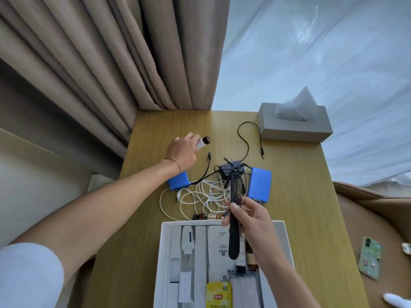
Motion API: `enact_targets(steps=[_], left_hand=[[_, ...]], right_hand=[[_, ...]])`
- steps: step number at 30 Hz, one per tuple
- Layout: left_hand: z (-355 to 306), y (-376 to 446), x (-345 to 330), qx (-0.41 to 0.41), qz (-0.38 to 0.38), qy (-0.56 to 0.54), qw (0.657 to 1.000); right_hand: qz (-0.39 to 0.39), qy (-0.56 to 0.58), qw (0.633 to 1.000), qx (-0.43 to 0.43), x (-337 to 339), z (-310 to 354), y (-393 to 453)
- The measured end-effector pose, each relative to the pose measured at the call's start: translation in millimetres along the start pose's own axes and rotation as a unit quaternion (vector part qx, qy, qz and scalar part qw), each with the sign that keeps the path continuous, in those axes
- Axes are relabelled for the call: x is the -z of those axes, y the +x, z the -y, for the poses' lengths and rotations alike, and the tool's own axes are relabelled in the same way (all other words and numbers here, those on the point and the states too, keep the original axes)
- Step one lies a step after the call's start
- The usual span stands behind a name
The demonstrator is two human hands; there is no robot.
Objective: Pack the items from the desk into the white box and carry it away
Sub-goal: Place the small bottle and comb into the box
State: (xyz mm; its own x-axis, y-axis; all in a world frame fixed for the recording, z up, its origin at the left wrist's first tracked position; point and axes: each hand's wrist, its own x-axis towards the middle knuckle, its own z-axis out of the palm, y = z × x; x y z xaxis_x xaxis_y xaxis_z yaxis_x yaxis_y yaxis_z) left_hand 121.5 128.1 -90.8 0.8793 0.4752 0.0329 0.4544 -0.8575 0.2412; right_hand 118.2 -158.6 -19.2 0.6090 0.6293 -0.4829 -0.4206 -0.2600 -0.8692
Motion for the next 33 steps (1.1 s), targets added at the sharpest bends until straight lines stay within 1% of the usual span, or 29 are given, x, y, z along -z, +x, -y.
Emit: enact_targets(steps=[5,9,13,16,18,22,24,25,27,30,33], left_hand=[[-20.4,-22.7,34.0,0.006,-0.035,-0.118,0.992],[-47.7,-54.4,67.6,0.021,-0.031,-0.242,0.970],[-73.0,-94.4,96.4,0.088,-0.006,-0.358,0.930],[-86.2,-123.7,107.5,0.124,0.011,-0.425,0.897],[-93.2,-142.6,109.2,0.141,0.012,-0.461,0.876],[-105.4,-178.1,101.3,0.180,0.027,-0.543,0.819],[-110.1,-194.1,94.6,0.194,0.037,-0.565,0.801],[-111.8,-202.7,91.3,0.200,0.043,-0.569,0.797],[-114.1,-218.6,83.4,0.210,0.058,-0.566,0.795],[-114.3,-240.0,69.5,0.229,0.084,-0.540,0.806],[-113.9,-257.5,56.7,0.246,0.124,-0.535,0.798]], right_hand=[[-0.008,-0.030,0.999,0.015,3.8,-9.5,-15.2],[-0.018,-0.090,0.994,0.054,7.0,-14.4,-28.7],[-0.017,-0.127,0.990,0.066,14.2,-20.4,-41.9],[-0.019,-0.191,0.980,0.051,22.2,-27.7,-51.1],[-0.012,-0.240,0.970,0.028,27.8,-33.5,-53.2],[-0.003,-0.323,0.946,-0.021,35.2,-51.5,-50.1],[-0.002,-0.333,0.942,-0.044,34.3,-62.7,-45.8],[-0.003,-0.328,0.943,-0.060,33.3,-68.8,-43.2],[0.001,-0.332,0.939,-0.093,30.3,-80.3,-37.4],[0.008,-0.368,0.922,-0.120,26.2,-95.3,-30.9],[-0.016,-0.411,0.904,-0.116,26.2,-104.5,-27.0]])
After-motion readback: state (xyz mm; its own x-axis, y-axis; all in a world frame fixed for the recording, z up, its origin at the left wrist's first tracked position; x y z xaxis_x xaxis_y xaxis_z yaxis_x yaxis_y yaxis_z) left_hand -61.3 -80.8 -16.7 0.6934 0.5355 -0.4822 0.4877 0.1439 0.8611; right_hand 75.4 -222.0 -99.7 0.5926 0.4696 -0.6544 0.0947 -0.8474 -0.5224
